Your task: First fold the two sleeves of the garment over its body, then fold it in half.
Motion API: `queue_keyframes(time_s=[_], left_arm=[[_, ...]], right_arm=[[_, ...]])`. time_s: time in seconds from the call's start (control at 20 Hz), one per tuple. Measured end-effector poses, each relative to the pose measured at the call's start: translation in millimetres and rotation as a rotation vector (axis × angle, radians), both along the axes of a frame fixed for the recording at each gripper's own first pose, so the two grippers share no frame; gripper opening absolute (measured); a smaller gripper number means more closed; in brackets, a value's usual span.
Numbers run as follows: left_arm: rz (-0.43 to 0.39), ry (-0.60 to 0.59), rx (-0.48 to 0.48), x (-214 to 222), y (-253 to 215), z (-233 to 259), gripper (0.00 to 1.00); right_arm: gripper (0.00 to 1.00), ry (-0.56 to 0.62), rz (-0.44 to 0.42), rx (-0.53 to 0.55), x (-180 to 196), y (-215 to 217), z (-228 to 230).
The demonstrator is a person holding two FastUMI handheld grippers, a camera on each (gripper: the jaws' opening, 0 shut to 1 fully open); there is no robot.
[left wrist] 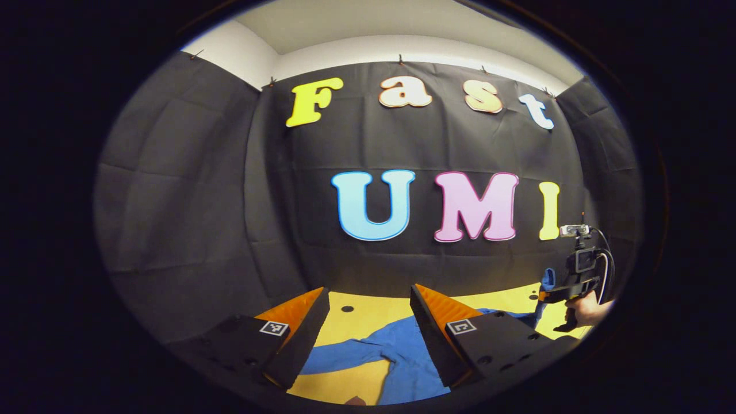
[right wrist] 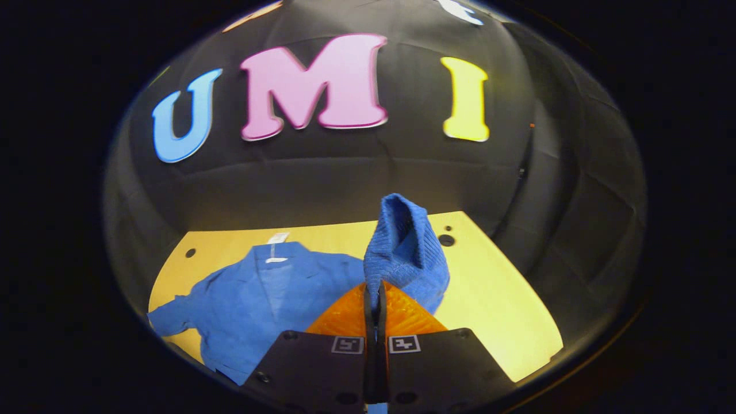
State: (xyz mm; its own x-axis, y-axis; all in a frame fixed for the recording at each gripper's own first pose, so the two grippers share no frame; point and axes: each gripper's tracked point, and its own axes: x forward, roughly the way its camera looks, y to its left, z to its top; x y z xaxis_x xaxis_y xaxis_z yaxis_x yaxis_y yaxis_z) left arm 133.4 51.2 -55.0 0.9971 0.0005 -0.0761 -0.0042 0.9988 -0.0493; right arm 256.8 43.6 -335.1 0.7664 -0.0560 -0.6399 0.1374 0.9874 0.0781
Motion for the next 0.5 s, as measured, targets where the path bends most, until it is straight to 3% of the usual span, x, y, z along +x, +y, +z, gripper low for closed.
queue_keyframes(time_s=[0.25, 0.5], left_arm=[[0.126, 0.066, -0.004, -20.2, 51.8, -30.9, 0.82], [0.263, 0.113, 0.001, -47.4, 93.4, -46.7, 0.82]], right_arm=[[0.02, 0.016, 0.203, 0.043, 40.1, 140.9, -14.5], [0.02, 0.084, 0.433, 0.078, 33.3, 265.6, -65.6]])
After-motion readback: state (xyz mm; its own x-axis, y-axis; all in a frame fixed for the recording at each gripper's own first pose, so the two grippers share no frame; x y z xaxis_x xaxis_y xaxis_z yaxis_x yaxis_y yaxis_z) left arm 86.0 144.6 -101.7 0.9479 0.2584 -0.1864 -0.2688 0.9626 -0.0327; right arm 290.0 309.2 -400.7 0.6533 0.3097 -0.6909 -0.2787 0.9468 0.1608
